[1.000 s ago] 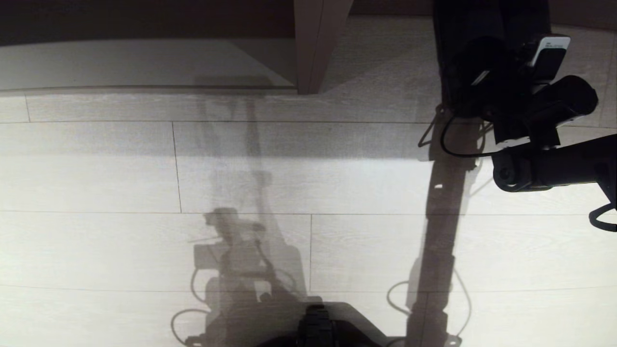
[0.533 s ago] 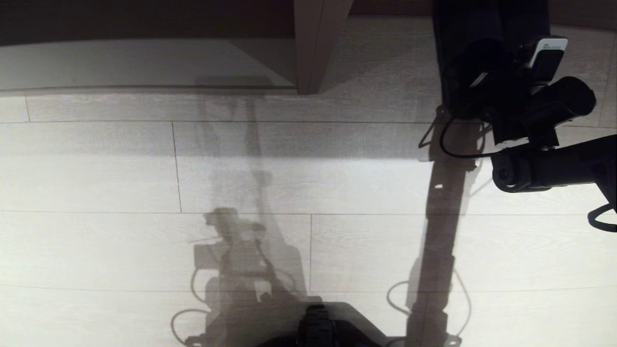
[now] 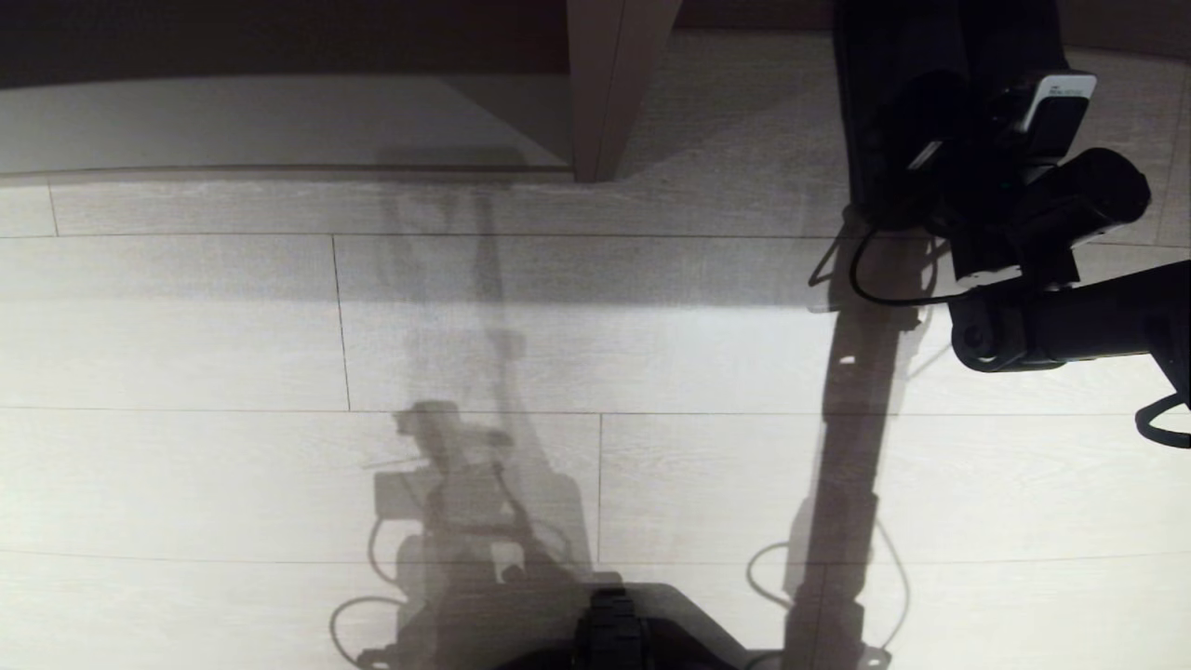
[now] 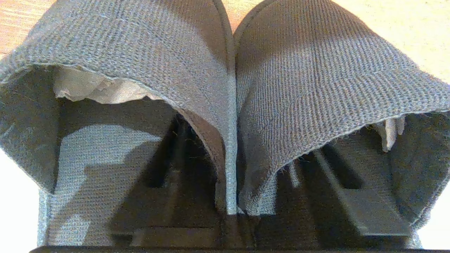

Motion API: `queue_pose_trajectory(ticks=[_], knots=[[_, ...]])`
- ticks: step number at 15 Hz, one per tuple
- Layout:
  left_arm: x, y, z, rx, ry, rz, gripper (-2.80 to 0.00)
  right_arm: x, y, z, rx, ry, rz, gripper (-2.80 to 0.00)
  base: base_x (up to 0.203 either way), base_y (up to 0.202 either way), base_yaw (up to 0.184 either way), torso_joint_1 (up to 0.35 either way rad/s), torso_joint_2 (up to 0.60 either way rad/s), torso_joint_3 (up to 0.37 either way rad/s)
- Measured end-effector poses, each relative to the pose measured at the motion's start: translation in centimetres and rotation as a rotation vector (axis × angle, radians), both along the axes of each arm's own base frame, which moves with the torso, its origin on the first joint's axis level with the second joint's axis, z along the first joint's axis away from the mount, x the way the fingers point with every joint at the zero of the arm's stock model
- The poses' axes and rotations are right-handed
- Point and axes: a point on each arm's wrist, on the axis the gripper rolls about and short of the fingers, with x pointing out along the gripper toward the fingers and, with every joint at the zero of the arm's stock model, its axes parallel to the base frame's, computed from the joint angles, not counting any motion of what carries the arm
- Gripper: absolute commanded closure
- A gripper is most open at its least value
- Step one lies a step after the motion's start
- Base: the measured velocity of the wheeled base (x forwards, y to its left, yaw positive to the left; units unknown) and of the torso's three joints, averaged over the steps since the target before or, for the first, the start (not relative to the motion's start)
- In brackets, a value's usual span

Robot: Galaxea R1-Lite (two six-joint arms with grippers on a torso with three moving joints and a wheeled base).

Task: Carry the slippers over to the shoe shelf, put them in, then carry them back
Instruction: Place the slippers on the floor

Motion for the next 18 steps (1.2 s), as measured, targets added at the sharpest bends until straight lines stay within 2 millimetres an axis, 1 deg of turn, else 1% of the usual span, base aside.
queue_pose_trajectory(ticks=[8,12,18], knots=[[0.0,0.0,0.0,0.0,0.0,0.0,0.0,-0.5,-0.3,0.7,0.006,0.005,-0.001,-2.8,0.0,0.0,0.0,0.0,0.0,0.0],[0.0,0.0,0.0,0.0,0.0,0.0,0.0,-1.0,-0.7,1.4,0.01,0.0,-0.01,-2.8,0.0,0.0,0.0,0.0,0.0,0.0],[0.0,0.0,0.0,0.0,0.0,-0.001,0.0,-2.2,-0.7,1.9,0.022,0.044,-0.005,-2.8,0.0,0.0,0.0,0.0,0.0,0.0]])
